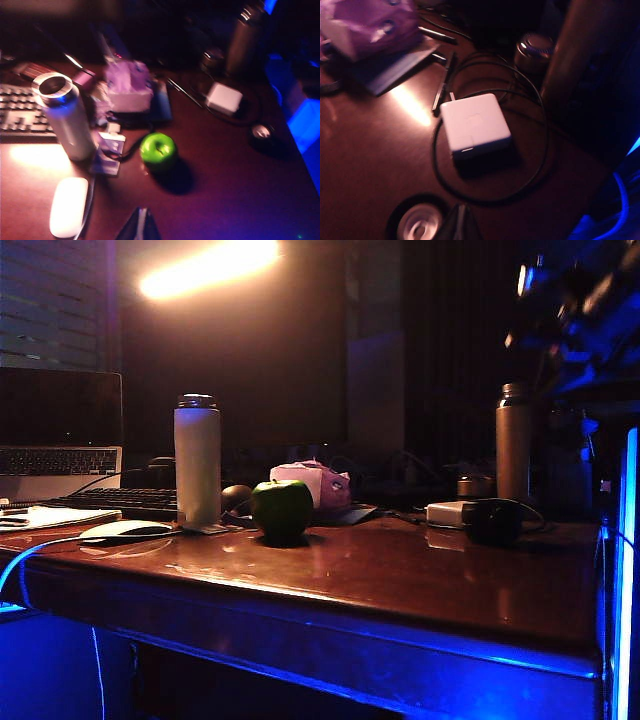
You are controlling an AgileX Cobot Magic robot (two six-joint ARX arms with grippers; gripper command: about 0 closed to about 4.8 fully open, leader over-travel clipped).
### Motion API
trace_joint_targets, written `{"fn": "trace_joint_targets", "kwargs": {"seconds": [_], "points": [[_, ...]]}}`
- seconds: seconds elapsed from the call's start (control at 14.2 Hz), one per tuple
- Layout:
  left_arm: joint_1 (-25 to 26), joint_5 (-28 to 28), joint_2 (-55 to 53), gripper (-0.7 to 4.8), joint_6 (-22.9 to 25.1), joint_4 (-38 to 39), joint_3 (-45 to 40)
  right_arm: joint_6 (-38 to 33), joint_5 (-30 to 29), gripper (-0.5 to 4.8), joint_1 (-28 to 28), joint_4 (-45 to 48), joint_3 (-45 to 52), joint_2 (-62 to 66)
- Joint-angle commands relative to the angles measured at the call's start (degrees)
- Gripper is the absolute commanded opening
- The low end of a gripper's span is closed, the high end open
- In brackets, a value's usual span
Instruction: Stack the black thermos bottle cap from the table onto the green apple.
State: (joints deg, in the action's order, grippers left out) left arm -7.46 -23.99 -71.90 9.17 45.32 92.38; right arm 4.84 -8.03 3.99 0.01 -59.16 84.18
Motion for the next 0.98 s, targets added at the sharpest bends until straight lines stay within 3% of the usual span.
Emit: {"fn": "trace_joint_targets", "kwargs": {"seconds": [0.07, 0.14, 0.49, 0.77, 0.98], "points": [[-0.2, -0.3, 0.2, 0.03, -0.9, -1.3, 0.3, -1.1, -6.4, 1.36, 0.3, 5.5, -0.3, 4.6], [-0.2, -0.3, 0.2, 0.03, -0.9, -1.3, 0.3, -1.1, -7.3, 4.79, 0.7, 6.9, -0.3, 7.0], [-0.2, -0.7, 0.2, 0.03, -0.8, -1.3, 0.3, -7.2, -2.3, 4.79, 4.4, 10.9, -0.4, 16.9], [-0.2, -0.7, 0.2, 0.03, -0.8, -1.3, 0.3, -7.5, 9.9, 4.79, 7.8, 13.9, -0.4, 17.7], [-0.2, -0.7, 0.2, 0.03, -0.8, -1.3, 0.3, -7.7, 11.1, 4.79, 7.8, 14.0, -0.4, 18.7]]}}
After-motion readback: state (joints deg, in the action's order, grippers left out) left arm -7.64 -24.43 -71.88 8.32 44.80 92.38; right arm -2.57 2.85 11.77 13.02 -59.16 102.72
